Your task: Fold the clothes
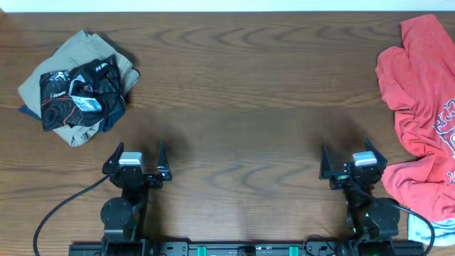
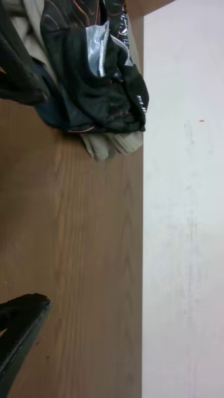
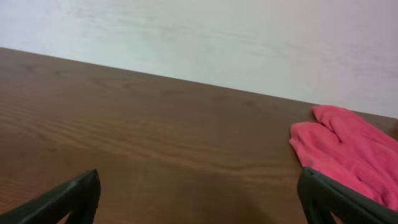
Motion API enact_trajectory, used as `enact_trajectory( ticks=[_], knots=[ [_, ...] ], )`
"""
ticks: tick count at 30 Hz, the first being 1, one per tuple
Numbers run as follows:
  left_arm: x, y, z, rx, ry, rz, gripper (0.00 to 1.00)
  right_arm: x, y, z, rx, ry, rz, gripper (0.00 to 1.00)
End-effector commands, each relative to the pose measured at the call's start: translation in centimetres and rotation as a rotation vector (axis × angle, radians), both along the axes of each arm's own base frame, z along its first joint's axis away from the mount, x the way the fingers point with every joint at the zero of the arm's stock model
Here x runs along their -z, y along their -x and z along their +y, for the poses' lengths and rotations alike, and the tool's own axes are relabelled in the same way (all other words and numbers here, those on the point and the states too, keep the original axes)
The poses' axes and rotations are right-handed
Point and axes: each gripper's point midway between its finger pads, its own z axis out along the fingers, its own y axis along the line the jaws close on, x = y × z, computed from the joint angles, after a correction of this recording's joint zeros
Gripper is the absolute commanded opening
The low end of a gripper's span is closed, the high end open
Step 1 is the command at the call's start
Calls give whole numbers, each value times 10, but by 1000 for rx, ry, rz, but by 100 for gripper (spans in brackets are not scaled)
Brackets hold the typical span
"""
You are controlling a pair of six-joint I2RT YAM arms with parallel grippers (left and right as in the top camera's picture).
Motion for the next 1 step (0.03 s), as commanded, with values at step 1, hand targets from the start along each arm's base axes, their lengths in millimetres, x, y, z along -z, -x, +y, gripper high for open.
enact_trajectory(
  ticks=[1],
  knots=[
    [14, 1, 0, 1, 0, 47, 98, 1, 0, 1, -2, 7, -2, 99]
  ],
)
